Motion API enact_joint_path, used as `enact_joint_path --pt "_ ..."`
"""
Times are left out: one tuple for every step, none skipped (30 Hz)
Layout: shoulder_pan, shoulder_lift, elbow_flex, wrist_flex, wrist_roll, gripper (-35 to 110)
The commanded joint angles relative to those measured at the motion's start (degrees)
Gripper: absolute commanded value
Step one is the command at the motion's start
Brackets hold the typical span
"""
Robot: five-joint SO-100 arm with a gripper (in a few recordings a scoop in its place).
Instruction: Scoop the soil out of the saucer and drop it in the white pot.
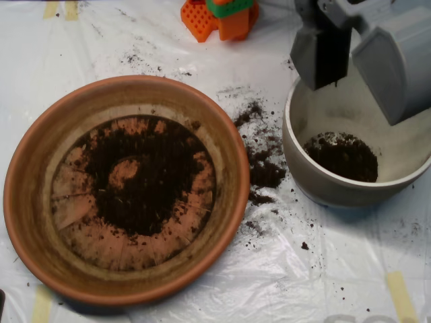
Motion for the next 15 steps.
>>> enact_joint_path --pt "-1.1 2.5 -4.0 1.1 -1.1 41" --pt "-0.6 2.8 -4.1 1.1 -0.7 41" --pt "0.3 3.1 -4.7 1.1 0.0 41" --pt "1.3 3.1 -5.9 1.4 0.6 42" --pt "2.5 2.7 -7.2 2.0 1.2 42" --pt "4.0 2.6 -8.2 2.4 1.8 42" --pt "5.6 2.6 -8.8 2.6 2.5 42" --pt "7.3 2.6 -9.1 2.8 3.1 42" --pt "9.1 2.6 -9.1 2.8 4.0 42" --pt "11.0 2.7 -8.9 2.8 4.8 42" --pt "12.8 2.7 -8.4 2.7 5.7 42" --pt "14.6 2.7 -7.9 2.5 6.7 42" --pt "16.2 2.9 -7.1 2.3 7.4 42" --pt "17.6 3.4 -5.8 1.7 8.0 42" --pt "19.0 3.9 -4.3 1.0 8.7 42"
